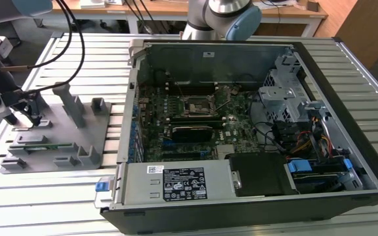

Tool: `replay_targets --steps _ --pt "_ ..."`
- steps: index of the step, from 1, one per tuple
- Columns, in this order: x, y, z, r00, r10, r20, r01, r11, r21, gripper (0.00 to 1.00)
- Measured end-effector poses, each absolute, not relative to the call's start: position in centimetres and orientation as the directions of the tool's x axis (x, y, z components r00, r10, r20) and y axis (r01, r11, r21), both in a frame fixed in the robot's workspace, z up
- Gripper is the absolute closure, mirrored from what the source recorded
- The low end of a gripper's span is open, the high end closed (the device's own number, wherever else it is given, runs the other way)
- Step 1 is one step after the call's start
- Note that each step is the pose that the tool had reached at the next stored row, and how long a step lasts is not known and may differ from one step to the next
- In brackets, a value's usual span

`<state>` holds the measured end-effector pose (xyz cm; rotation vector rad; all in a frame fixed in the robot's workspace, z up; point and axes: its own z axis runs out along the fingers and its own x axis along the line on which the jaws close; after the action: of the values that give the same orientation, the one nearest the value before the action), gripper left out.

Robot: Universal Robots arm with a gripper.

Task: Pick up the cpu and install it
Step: 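Pick up the cpu and move it towards the insertion slot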

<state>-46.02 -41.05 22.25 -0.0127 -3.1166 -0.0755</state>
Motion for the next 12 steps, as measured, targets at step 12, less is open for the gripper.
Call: replay_targets --steps 12 --pt "-46.02 -41.05 22.54 -1.0 0.008 0.024 0.009 0.999 0.048 0.46"
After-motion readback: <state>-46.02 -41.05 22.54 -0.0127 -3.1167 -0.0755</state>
